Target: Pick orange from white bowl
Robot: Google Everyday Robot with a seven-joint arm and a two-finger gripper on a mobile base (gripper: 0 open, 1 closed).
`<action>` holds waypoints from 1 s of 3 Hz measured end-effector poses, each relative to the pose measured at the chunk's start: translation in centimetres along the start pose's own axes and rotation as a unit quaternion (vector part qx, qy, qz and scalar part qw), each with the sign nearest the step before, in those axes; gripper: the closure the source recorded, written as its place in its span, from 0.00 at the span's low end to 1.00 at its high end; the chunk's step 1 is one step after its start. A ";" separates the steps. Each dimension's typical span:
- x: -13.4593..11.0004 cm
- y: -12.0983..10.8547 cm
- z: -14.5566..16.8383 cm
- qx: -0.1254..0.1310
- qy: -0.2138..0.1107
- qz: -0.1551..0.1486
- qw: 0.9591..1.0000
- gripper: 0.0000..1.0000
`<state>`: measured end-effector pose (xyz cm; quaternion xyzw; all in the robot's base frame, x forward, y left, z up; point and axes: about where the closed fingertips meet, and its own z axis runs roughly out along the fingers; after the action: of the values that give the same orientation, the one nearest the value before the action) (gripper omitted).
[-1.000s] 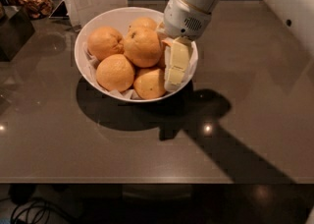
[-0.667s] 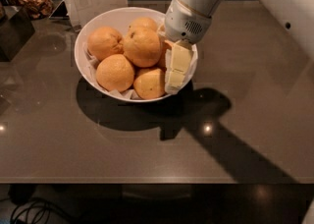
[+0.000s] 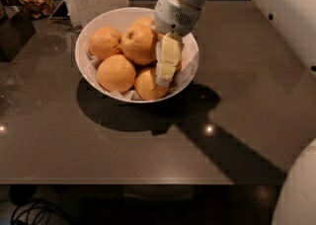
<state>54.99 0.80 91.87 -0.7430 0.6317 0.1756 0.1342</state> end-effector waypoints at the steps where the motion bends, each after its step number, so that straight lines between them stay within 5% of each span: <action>1: -2.7 -1.9 0.2 0.007 -0.024 -0.019 1.000 0.00; 2: -2.9 -2.1 0.1 0.010 -0.026 -0.019 0.999 0.00; 3: -2.9 -2.1 0.1 0.010 -0.026 -0.019 0.999 0.19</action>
Offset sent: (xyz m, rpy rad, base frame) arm 0.0088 0.0275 0.0084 0.0545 0.0210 0.0468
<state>56.62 3.76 93.01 -0.7486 0.6156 0.1859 0.1615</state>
